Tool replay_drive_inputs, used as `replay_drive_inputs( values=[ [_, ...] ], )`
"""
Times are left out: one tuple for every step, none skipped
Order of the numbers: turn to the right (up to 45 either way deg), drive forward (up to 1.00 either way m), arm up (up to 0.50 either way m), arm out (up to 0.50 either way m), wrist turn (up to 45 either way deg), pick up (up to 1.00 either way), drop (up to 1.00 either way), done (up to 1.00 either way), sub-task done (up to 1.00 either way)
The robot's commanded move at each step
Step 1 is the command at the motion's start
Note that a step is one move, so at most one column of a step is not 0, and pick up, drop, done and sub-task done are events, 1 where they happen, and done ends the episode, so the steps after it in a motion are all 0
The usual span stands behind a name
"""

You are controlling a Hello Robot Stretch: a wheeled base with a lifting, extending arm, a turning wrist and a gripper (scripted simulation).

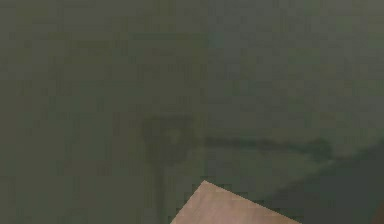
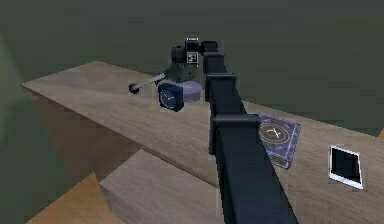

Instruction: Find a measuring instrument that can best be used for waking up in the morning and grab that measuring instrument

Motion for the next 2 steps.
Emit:
replay_drive_inputs(
  values=[
    [0.0, 0.00, 0.00, 0.00, 36.0, 0.00, 0.00, 0.00, 0.00],
    [0.0, 0.00, 0.00, 0.00, 0.0, 1.00, 0.00, 0.00, 0.00]
  ],
)
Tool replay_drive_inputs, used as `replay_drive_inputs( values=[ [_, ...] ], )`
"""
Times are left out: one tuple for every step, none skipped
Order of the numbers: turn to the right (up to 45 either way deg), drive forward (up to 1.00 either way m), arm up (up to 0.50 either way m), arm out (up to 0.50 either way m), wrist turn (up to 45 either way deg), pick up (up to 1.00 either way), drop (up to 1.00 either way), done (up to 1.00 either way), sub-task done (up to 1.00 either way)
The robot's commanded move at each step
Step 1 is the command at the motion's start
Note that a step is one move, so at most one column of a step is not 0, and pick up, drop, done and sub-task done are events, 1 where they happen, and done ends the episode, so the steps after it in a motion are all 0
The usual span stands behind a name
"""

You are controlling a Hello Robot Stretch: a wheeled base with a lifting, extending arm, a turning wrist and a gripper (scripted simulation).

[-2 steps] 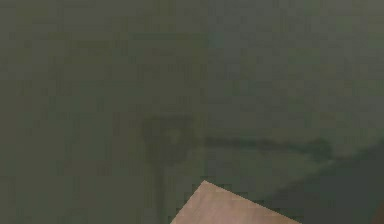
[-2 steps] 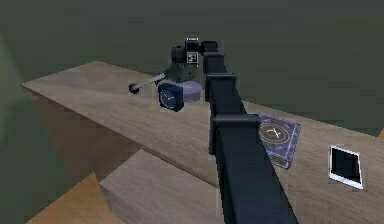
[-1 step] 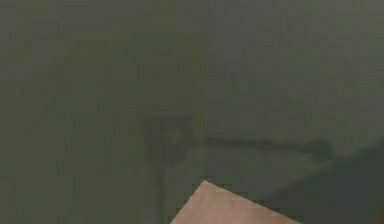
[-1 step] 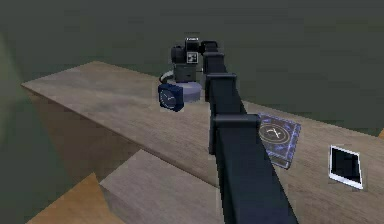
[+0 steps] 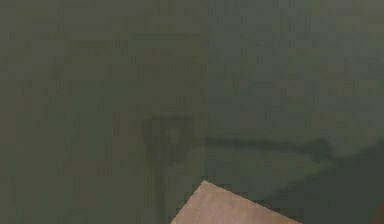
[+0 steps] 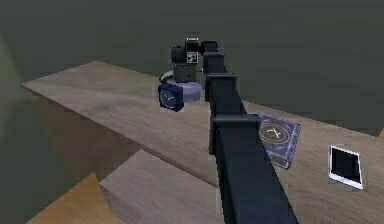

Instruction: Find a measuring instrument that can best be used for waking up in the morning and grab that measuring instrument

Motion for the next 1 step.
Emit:
replay_drive_inputs(
  values=[
    [0.0, 0.00, 0.00, 0.00, 0.0, 0.00, 0.00, 1.00, 0.00]
  ],
)
